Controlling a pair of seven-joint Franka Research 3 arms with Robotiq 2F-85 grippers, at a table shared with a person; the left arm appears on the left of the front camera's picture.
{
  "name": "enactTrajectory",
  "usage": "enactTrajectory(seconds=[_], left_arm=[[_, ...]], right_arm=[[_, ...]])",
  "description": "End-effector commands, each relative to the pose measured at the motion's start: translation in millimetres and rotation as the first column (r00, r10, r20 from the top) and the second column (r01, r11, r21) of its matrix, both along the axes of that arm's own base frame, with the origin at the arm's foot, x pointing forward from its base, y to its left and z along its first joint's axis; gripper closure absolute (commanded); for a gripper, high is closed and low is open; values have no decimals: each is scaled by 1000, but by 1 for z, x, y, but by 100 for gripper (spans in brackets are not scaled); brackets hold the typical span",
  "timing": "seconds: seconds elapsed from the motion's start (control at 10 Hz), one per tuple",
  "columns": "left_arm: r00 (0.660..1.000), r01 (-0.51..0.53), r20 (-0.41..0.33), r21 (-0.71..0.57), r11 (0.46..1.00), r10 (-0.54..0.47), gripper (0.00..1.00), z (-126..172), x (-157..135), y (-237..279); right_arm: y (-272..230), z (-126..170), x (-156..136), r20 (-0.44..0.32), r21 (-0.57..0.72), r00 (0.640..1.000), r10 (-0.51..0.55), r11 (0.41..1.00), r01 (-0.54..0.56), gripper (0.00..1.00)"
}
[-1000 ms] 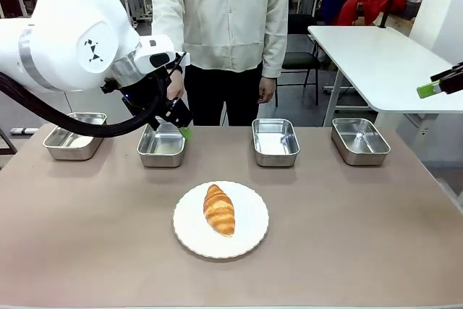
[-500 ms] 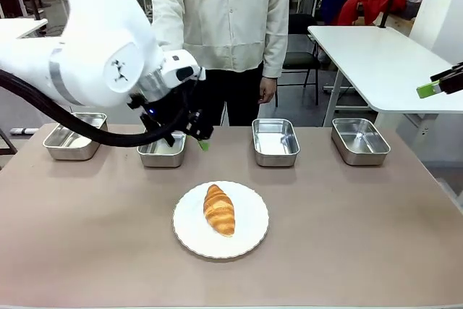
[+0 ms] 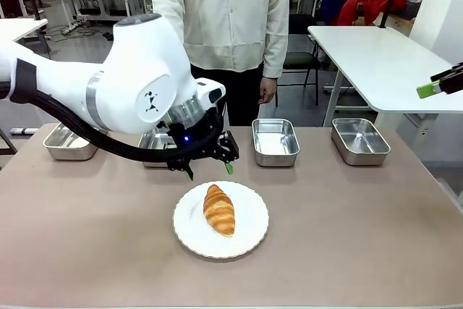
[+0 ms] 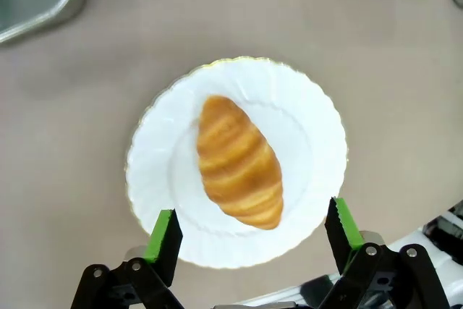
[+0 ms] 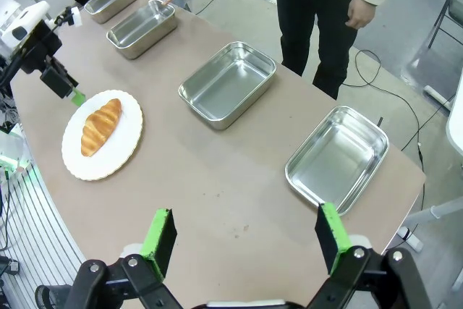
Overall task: Place the bread in the container.
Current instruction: Place the Butter Roll into the Airtight Container indicated by the human.
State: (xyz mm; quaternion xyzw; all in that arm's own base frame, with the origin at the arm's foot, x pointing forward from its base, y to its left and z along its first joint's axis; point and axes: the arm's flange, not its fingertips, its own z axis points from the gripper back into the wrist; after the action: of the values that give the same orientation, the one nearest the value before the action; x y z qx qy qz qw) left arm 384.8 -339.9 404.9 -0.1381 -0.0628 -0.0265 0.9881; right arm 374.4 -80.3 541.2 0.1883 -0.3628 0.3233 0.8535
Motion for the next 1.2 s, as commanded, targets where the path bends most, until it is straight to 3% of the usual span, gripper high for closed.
enactTrajectory(seconds=[0.0, 0.5, 1.1], left_arm=[[998, -61, 4, 24, 998, 60, 0, -5, -16, -14], [992, -123, -24, 88, 989, 125, 0, -46, -23, -33], [993, -101, -42, 124, 987, 107, 0, -81, -17, -34]], right_arm=[[-1, -1, 0, 15, 19, 1000, 15, 1000, -15, 0], [-1, -1, 0, 15, 19, 1000, 15, 1000, -15, 0], [-1, -1, 0, 15, 19, 1000, 15, 1000, -15, 0]])
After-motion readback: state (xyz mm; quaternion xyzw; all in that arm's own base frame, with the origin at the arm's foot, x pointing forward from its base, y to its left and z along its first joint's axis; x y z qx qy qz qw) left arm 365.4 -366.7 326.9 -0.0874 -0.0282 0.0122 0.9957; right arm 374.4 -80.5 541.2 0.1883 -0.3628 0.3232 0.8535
